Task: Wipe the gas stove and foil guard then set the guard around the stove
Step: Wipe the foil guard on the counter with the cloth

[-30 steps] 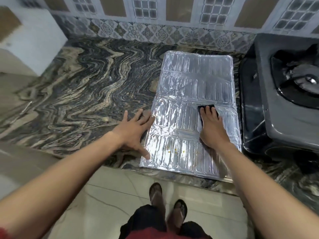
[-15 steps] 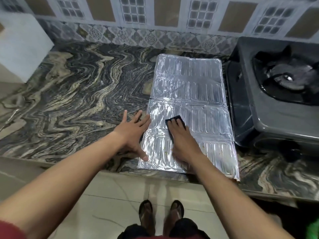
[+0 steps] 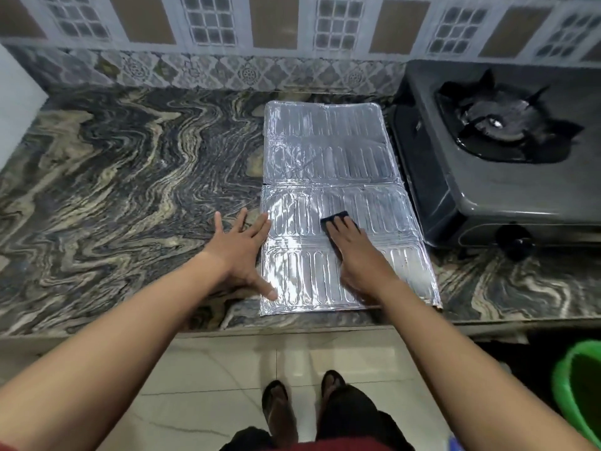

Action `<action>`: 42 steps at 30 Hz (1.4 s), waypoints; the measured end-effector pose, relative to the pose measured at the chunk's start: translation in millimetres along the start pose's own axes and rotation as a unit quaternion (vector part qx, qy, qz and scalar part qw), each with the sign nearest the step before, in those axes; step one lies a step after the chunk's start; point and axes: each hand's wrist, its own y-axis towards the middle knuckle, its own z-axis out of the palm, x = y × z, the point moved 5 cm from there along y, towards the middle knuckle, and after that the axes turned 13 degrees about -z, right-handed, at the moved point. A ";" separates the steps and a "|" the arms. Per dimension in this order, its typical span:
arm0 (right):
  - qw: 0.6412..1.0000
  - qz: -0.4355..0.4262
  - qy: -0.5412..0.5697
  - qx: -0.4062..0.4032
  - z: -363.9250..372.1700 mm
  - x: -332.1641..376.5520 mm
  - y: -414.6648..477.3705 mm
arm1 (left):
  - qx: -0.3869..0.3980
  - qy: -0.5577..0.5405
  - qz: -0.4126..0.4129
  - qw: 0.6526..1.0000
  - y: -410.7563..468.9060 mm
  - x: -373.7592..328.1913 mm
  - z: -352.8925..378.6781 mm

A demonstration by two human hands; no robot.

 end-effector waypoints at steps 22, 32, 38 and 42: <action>0.977 0.194 -0.004 -0.085 6.3 -8.0 -86.0 | 0.012 -0.004 -0.004 1.000 -1.1 -1.9 1.0; 0.975 0.208 0.011 -0.079 -21.1 -67.0 -14.6 | 0.033 -0.014 -0.017 0.999 3.8 -2.9 2.8; 0.969 0.224 -0.008 -0.102 -35.8 -76.4 32.4 | 0.025 -0.009 -0.022 0.999 4.6 -2.0 4.0; 0.983 0.165 -0.005 -0.081 -20.1 -39.8 37.2 | 0.017 -0.003 -0.023 1.000 4.0 -2.9 2.2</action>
